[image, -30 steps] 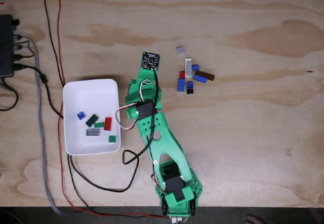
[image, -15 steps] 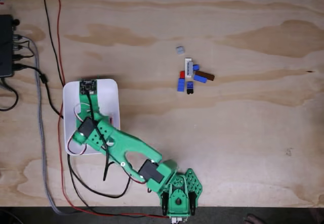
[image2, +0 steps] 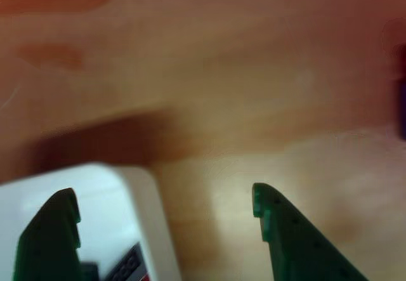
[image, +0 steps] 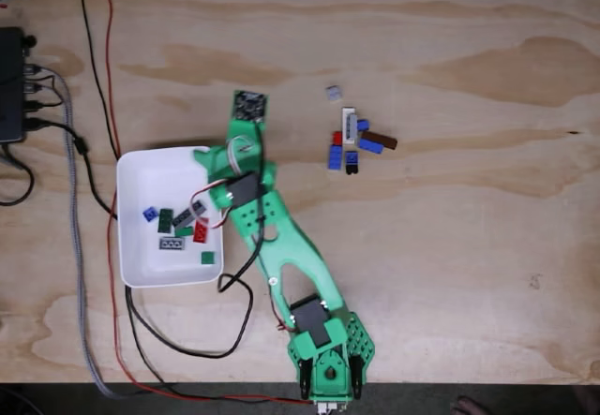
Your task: Put all lego bricks in the bin.
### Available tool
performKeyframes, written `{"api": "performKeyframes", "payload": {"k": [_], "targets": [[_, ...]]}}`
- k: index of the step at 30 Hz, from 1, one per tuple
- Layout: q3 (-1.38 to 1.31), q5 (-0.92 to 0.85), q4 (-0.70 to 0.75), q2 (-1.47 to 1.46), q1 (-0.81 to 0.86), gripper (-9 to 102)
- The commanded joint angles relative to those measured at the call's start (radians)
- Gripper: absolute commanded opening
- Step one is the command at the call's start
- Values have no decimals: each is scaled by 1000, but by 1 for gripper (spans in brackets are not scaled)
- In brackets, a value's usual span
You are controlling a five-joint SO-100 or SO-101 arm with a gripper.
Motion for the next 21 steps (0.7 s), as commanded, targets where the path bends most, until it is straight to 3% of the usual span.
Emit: {"api": "performKeyframes", "payload": {"k": [1, 8, 18, 21], "targets": [[72, -225, -253, -213, 341, 29], [55, -262, -106, -295, 411, 27], [167, -307, -104, -350, 368, 28], [170, -304, -138, -374, 367, 22]]}}
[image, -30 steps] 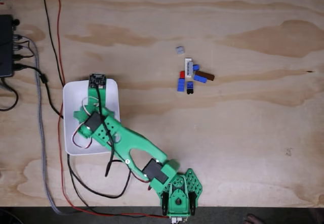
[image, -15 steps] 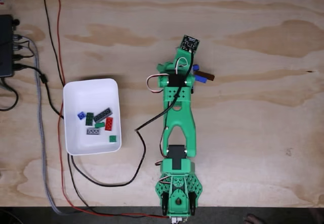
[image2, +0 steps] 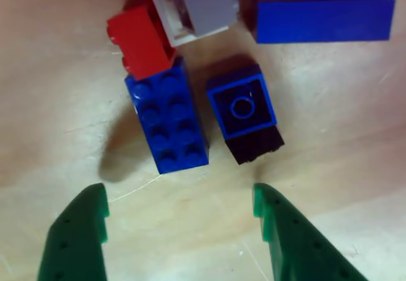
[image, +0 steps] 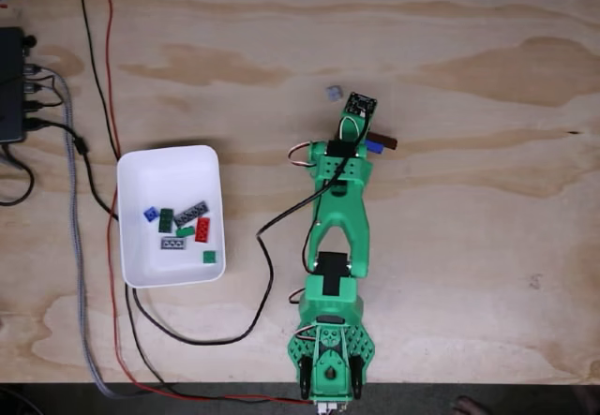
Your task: Put all lego bricks in the bin.
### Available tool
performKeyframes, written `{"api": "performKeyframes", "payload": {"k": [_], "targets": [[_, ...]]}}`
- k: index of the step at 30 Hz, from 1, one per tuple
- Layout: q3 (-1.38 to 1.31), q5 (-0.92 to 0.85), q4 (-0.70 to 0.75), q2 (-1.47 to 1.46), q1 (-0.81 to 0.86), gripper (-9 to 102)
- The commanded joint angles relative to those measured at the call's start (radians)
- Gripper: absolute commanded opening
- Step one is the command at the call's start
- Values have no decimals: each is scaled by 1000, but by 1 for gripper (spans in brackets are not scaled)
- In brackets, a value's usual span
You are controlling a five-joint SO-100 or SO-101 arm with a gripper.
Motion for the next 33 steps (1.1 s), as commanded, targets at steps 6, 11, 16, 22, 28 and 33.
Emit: {"api": "performKeyframes", "payload": {"k": [6, 11, 16, 22, 28, 33], "targets": [[-21, -17, -92, -40, -6, 20], [-15, -46, -143, -49, -15, 16], [3, -74, -181, -34, -11, 10], [212, 11, -198, 272, -80, 0], [-8, 400, 247, 785, -446, 0], [-693, 554, 595, 434, -765, 0]]}}
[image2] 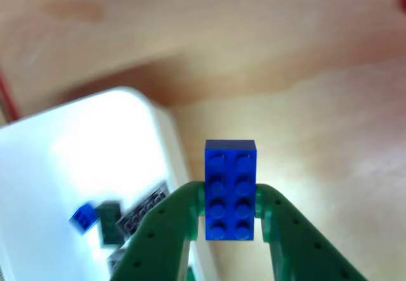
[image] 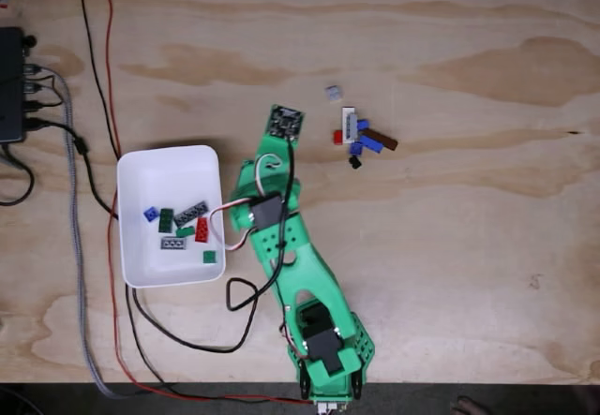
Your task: Put all lego bricks in the bin.
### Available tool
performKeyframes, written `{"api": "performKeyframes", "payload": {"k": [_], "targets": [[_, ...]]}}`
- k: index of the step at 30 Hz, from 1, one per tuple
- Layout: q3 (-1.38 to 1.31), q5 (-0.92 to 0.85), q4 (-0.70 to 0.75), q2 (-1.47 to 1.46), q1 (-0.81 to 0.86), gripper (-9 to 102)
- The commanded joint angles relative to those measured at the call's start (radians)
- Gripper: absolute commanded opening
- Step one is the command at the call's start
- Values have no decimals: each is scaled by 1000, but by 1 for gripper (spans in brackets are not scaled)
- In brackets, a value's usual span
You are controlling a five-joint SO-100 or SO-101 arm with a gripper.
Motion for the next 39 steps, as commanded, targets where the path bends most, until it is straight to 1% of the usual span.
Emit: {"api": "performKeyframes", "payload": {"k": [1, 3, 6, 7, 9, 11, 13, 15, 17, 18, 20, 22, 23, 26, 29, 32, 35, 39], "targets": [[-531, 115, 250, -213, -249, 0], [-540, 135, 236, -331, -322, 0], [-430, 170, 110, -426, -382, 0], [-397, 176, 81, -446, -391, 4], [-316, 183, 15, -460, -397, 25], [-241, 187, -23, -434, -379, 38], [-202, 198, -35, -331, -314, 38], [-250, 187, 35, -210, -202, 38], [-262, 121, 78, -97, -20, 36], [-218, 48, 74, -38, 89, 36], [-32, -130, -14, 29, 302, 35], [212, -296, -118, 58, 426, 33], [345, -351, -202, 75, 469, 32], [607, -416, -445, 84, 554, 30], [738, -434, -604, 83, 589, 31], [767, -428, -643, 95, 563, 33], [767, -445, -718, 94, 557, 32], [695, -491, -769, -15, 598, 32]]}}
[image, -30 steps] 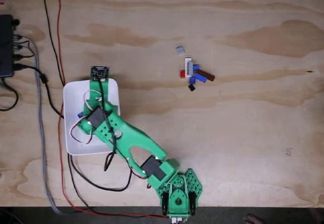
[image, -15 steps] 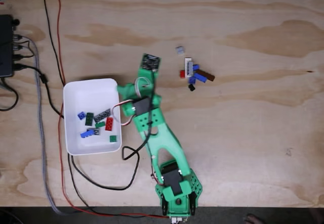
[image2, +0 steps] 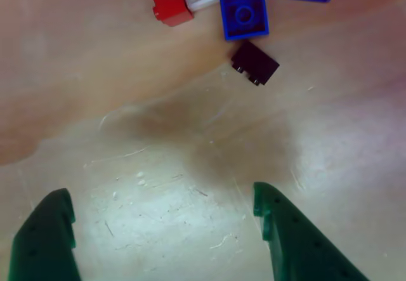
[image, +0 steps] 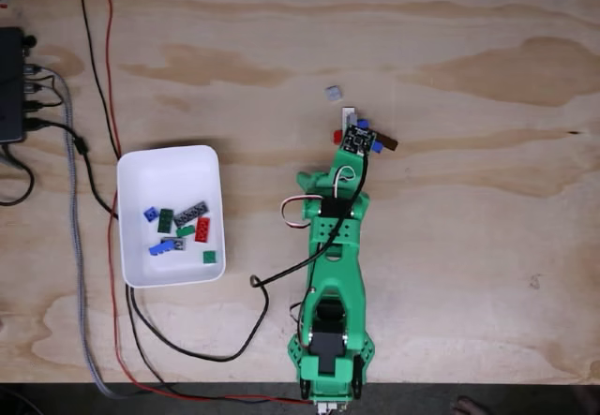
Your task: Put all lego bricks in the bin.
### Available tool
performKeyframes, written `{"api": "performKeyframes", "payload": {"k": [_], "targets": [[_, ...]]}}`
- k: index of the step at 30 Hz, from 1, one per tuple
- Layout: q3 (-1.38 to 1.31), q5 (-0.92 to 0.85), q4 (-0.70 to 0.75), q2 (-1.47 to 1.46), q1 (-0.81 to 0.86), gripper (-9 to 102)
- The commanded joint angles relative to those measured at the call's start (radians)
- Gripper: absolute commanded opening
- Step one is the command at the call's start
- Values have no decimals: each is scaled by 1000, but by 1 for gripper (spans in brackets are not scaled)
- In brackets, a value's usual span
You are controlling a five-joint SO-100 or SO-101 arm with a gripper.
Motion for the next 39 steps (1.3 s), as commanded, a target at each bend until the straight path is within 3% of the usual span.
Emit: {"api": "performKeyframes", "payload": {"k": [1, 18, 27, 34, 36, 39], "targets": [[-101, -75, -120, -81, 63, 31], [-319, -77, -130, -430, 155, 27], [-327, -80, -114, -456, 123, 3], [-325, -38, -25, -391, 49, 0], [-330, -35, 6, -377, 41, 14], [-333, -34, 17, -371, 49, 7]]}}
